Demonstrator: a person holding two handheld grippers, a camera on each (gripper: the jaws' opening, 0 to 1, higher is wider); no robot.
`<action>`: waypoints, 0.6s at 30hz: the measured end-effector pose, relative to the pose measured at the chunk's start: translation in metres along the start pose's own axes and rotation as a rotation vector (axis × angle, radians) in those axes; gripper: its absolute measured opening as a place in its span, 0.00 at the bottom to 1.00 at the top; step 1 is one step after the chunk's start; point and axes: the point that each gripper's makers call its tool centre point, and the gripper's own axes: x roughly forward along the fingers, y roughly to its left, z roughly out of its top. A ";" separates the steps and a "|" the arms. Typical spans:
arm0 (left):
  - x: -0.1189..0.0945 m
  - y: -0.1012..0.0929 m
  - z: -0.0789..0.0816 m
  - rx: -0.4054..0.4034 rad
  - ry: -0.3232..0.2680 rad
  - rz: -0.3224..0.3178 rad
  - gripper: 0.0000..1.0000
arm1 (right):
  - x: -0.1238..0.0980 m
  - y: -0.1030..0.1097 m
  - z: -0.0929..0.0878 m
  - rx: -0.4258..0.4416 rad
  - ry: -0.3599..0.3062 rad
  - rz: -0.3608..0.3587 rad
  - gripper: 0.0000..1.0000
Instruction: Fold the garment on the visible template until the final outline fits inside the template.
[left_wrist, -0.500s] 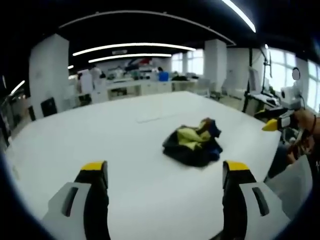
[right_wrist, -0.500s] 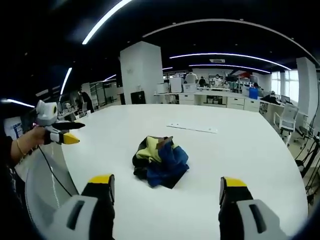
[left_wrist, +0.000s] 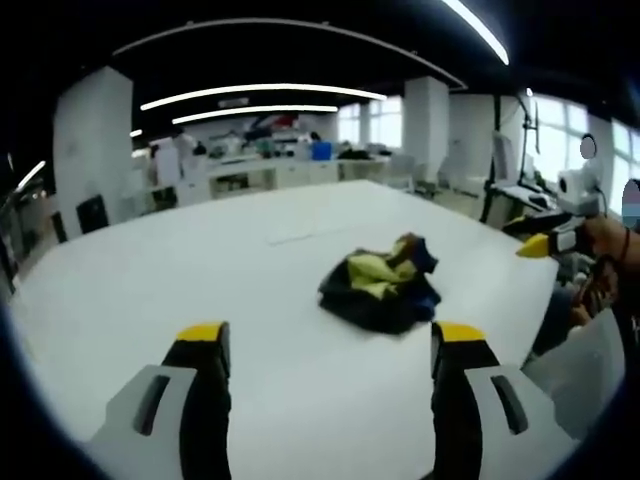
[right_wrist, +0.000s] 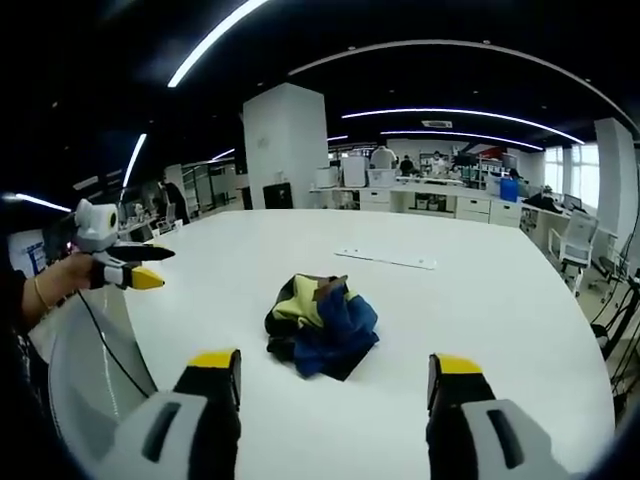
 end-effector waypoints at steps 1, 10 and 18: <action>0.000 -0.001 0.001 -0.002 -0.010 0.000 0.79 | 0.000 0.000 0.000 -0.002 0.002 -0.002 0.75; 0.002 -0.007 -0.013 -0.014 0.012 -0.001 0.80 | 0.002 -0.005 0.001 0.017 -0.007 -0.043 0.77; 0.005 -0.007 -0.016 -0.032 0.019 -0.006 0.78 | 0.007 -0.004 0.005 0.010 -0.011 -0.031 0.76</action>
